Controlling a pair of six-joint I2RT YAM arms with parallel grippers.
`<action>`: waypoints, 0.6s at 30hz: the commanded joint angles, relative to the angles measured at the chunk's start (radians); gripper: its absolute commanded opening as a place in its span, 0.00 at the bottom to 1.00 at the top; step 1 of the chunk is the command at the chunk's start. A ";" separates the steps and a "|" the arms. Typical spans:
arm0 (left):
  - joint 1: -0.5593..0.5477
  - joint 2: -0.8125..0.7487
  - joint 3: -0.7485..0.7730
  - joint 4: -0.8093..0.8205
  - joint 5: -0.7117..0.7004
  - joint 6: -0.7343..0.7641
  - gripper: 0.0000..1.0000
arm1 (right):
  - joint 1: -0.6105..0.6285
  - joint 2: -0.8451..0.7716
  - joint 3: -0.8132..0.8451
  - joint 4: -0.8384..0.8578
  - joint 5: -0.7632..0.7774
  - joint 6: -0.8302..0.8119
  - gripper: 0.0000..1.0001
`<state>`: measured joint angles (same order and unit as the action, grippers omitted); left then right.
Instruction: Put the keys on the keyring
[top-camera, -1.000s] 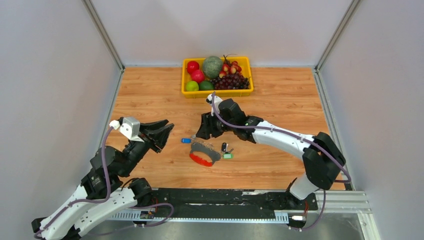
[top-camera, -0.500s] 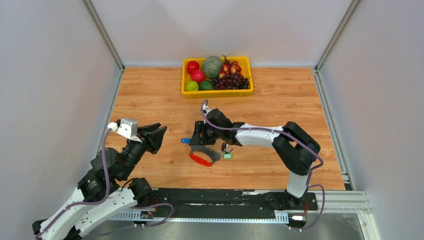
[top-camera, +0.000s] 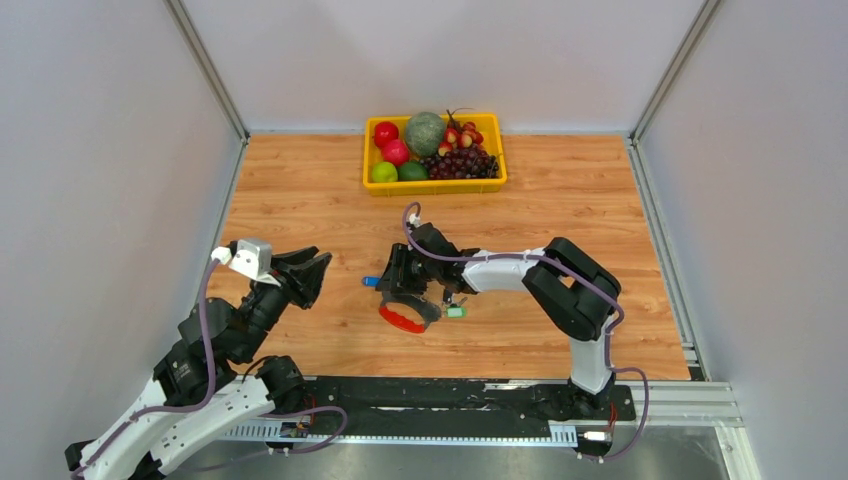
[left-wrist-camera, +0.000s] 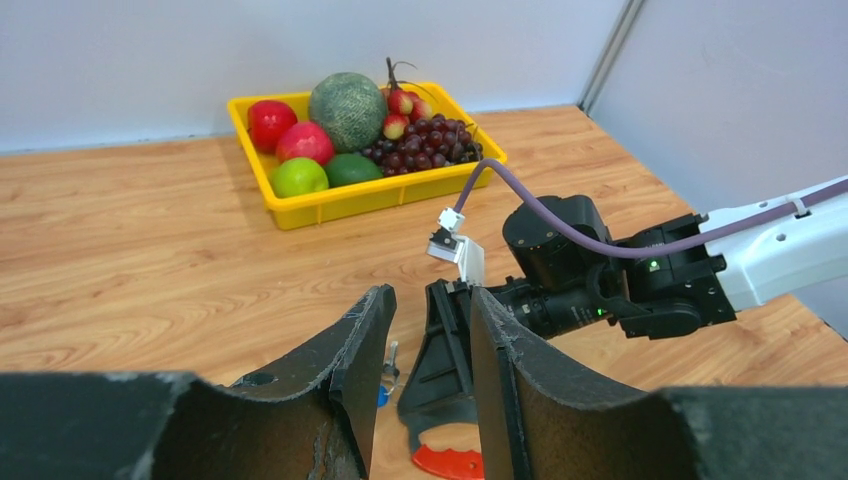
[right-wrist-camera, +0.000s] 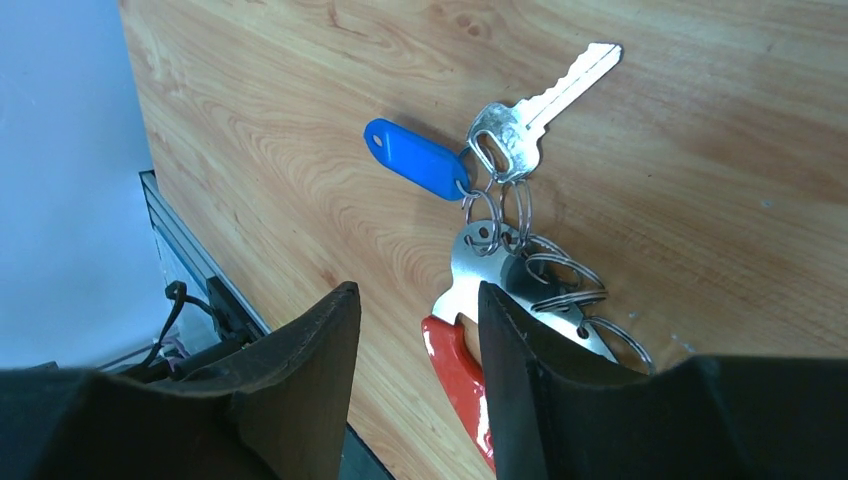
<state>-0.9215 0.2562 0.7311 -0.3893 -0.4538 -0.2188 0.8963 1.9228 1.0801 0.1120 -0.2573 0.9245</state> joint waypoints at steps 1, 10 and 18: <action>-0.002 -0.012 0.000 -0.005 0.007 -0.002 0.45 | 0.006 0.026 0.027 0.063 0.035 0.079 0.49; -0.002 -0.036 -0.005 -0.008 0.004 -0.002 0.45 | 0.005 0.042 0.035 0.063 0.117 0.100 0.48; -0.002 -0.045 -0.006 -0.014 0.001 0.002 0.45 | 0.007 0.077 0.056 0.059 0.133 0.097 0.40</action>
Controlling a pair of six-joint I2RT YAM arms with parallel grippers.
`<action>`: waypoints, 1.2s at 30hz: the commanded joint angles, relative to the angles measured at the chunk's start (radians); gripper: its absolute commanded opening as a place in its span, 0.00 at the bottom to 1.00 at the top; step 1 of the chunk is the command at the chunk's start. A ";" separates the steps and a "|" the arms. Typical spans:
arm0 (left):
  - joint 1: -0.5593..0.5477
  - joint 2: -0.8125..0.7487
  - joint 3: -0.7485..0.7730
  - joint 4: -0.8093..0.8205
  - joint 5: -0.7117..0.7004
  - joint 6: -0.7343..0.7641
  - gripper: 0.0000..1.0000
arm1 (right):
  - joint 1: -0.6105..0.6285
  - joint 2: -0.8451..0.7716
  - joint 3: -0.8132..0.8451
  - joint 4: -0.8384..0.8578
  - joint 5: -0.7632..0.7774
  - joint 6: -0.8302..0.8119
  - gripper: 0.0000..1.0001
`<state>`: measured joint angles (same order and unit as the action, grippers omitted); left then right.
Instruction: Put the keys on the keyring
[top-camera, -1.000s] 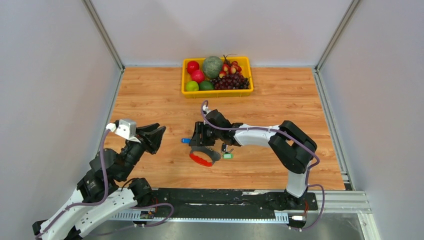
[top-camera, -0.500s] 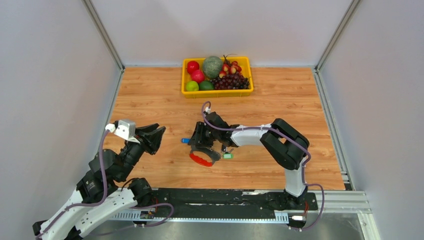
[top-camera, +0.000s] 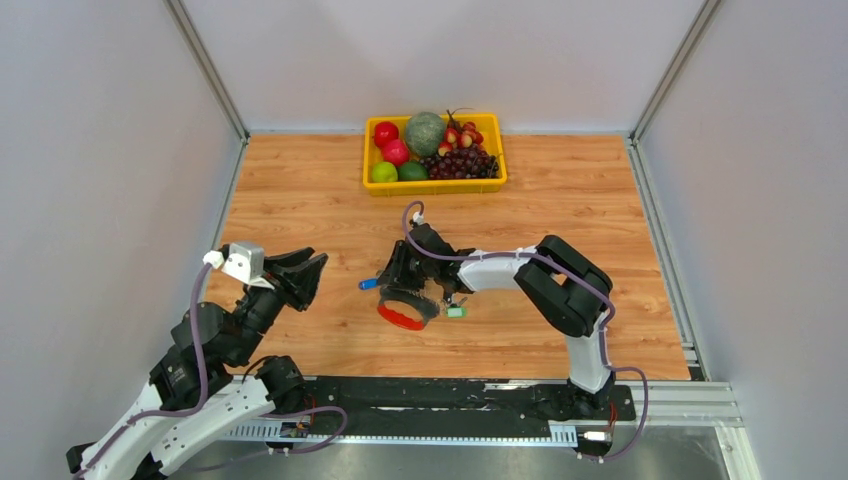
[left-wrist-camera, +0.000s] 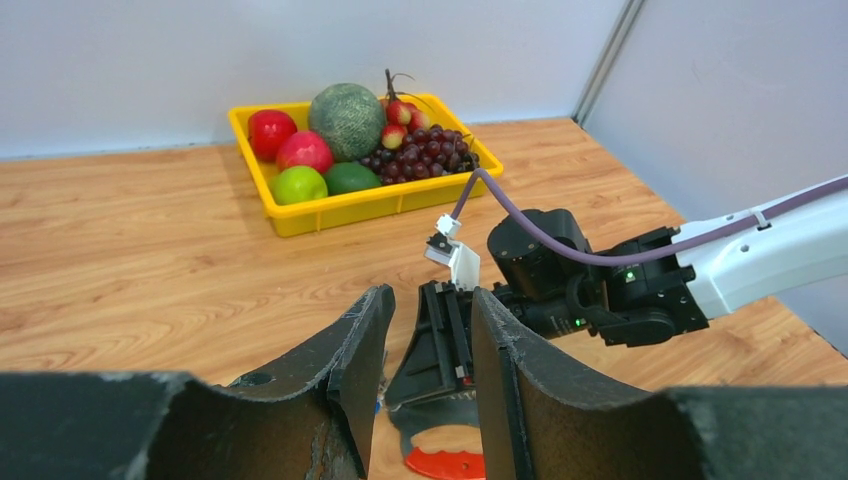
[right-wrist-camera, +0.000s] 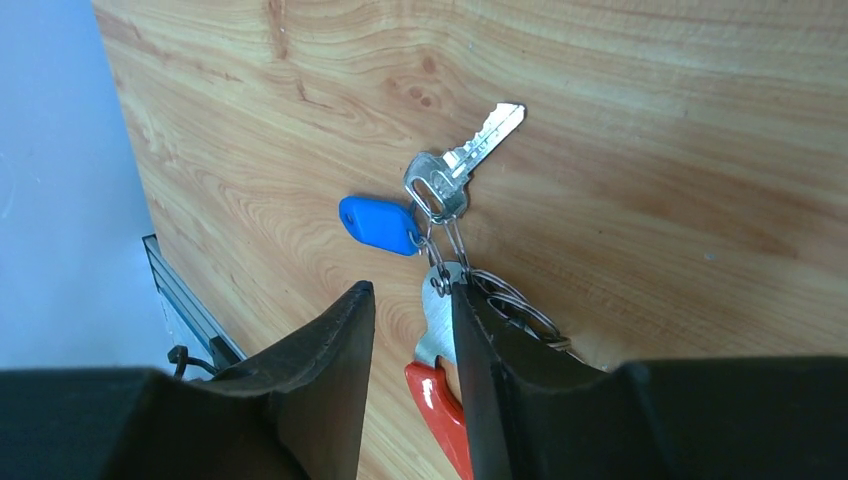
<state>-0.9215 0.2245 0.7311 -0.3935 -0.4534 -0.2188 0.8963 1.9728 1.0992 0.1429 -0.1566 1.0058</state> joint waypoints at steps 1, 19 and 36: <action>-0.002 -0.014 -0.006 -0.011 -0.001 0.003 0.45 | 0.007 0.029 0.039 0.027 0.038 0.015 0.39; -0.001 -0.020 -0.007 -0.019 -0.012 0.006 0.46 | 0.014 0.073 0.072 0.000 0.089 -0.051 0.17; -0.001 -0.023 -0.009 -0.021 -0.007 0.009 0.46 | 0.020 -0.062 0.015 0.073 0.052 -0.200 0.00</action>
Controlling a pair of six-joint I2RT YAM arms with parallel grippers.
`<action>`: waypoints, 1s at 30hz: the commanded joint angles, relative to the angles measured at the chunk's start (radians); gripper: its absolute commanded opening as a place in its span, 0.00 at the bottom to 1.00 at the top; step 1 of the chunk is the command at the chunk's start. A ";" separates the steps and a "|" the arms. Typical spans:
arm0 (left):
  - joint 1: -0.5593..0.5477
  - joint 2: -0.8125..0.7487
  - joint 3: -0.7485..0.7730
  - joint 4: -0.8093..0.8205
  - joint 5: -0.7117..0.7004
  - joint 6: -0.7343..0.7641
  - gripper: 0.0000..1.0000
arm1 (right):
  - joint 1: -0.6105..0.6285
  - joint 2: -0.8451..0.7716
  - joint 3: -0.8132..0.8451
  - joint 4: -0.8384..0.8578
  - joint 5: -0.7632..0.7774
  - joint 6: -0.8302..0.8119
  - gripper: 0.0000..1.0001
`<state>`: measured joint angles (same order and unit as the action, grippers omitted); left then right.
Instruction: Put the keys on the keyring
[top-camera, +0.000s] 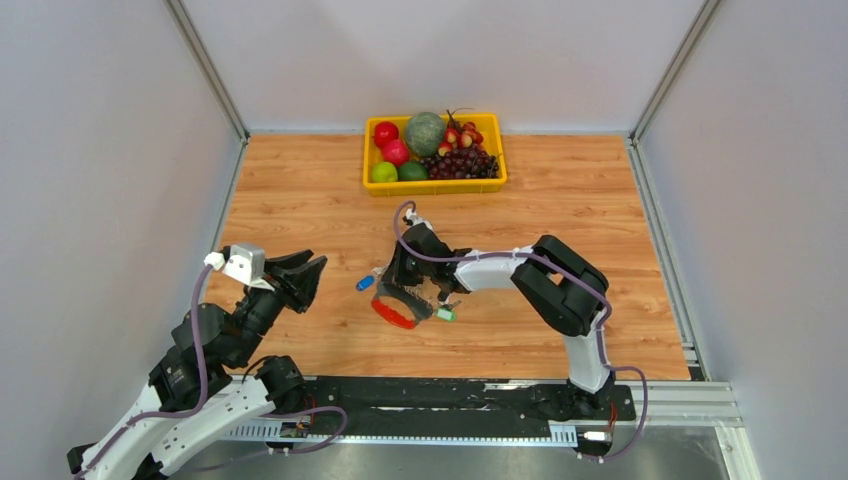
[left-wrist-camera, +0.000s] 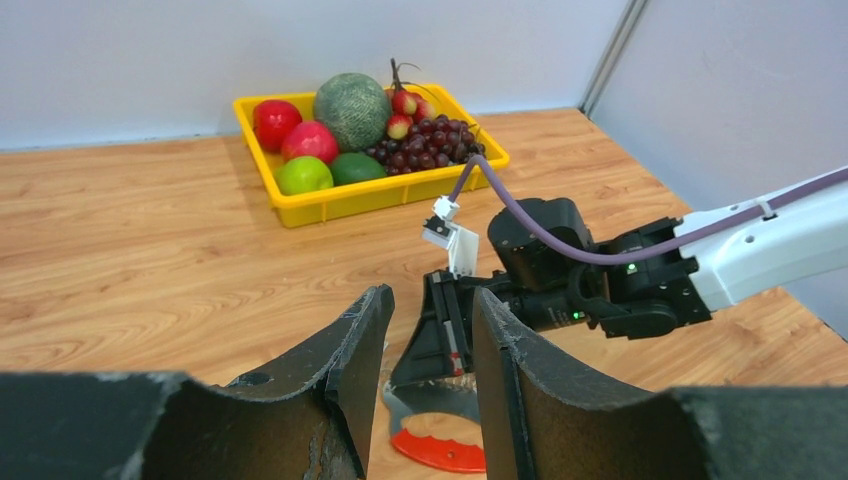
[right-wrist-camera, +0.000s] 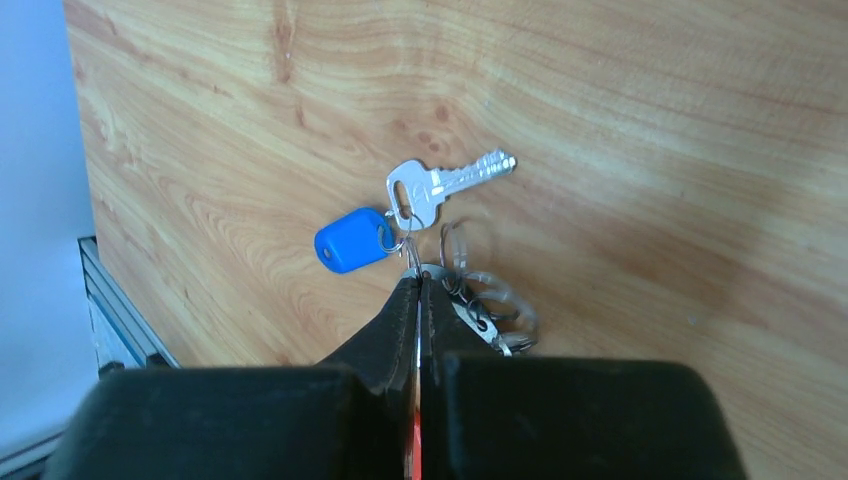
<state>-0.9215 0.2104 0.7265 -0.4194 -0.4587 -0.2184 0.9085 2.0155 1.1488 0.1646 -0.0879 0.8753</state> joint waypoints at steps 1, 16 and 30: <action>-0.001 -0.009 -0.003 0.007 0.000 0.010 0.46 | 0.007 -0.128 -0.046 0.052 -0.028 -0.083 0.00; -0.001 0.045 -0.010 0.093 0.272 0.027 0.45 | 0.006 -0.524 -0.203 -0.128 -0.211 -0.256 0.00; -0.002 0.079 -0.047 0.203 0.523 -0.016 0.45 | 0.004 -0.856 -0.146 -0.417 -0.240 -0.524 0.00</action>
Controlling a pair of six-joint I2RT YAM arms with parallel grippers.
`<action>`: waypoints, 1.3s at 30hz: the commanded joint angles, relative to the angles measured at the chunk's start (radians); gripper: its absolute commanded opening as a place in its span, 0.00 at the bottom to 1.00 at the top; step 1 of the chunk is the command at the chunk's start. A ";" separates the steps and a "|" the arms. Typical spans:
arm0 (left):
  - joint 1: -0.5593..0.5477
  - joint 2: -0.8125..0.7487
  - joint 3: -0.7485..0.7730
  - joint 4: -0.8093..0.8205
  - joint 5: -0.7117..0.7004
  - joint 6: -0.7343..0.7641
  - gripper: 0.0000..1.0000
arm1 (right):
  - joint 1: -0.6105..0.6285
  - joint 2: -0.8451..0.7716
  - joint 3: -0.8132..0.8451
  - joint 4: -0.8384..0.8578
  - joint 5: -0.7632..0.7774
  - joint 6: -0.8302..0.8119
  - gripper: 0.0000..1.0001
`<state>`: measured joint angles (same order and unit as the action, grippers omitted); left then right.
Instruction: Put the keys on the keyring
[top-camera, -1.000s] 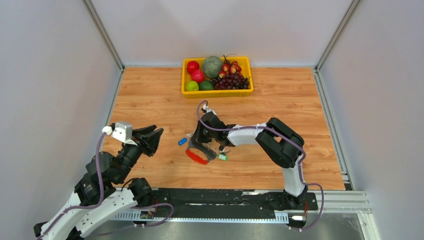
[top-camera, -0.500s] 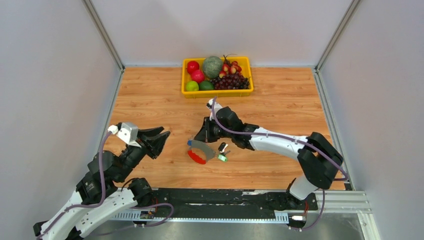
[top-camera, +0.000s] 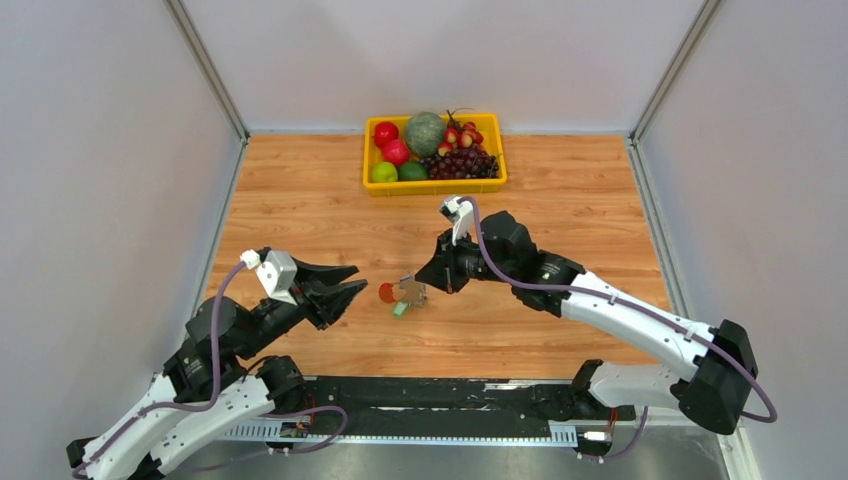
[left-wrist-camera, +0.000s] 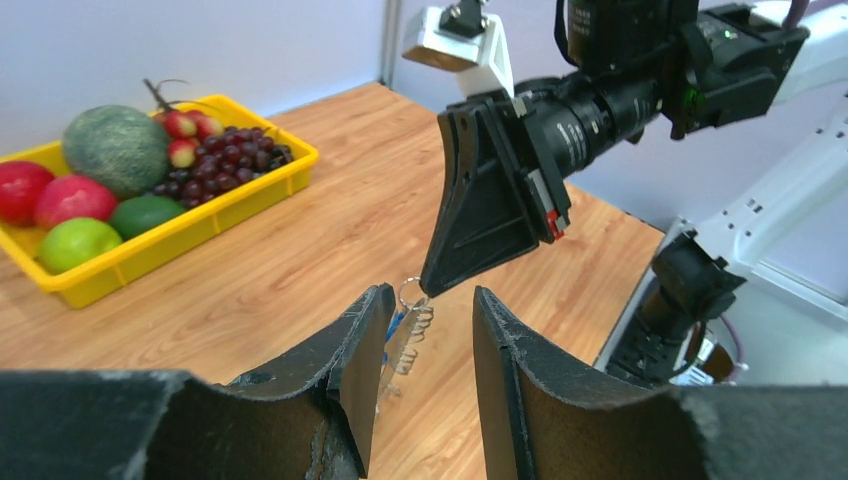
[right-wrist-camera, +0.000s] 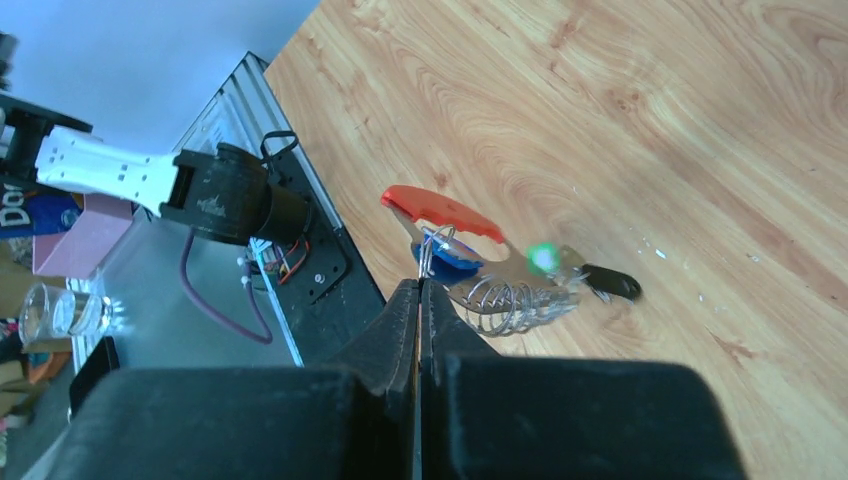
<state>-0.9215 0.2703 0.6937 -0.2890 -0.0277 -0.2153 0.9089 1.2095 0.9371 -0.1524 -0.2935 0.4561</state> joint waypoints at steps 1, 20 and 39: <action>-0.002 0.022 -0.016 0.079 0.104 -0.024 0.45 | 0.005 -0.062 0.074 -0.122 -0.043 -0.130 0.00; -0.003 0.128 -0.054 0.184 0.295 -0.042 0.50 | 0.015 -0.165 0.277 -0.440 -0.164 -0.390 0.00; -0.002 0.094 -0.143 0.325 0.285 -0.118 0.54 | 0.018 -0.208 0.305 -0.428 -0.320 -0.411 0.00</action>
<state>-0.9215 0.3576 0.5571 -0.0547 0.2424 -0.3073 0.9207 1.0481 1.2194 -0.6483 -0.5373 0.0536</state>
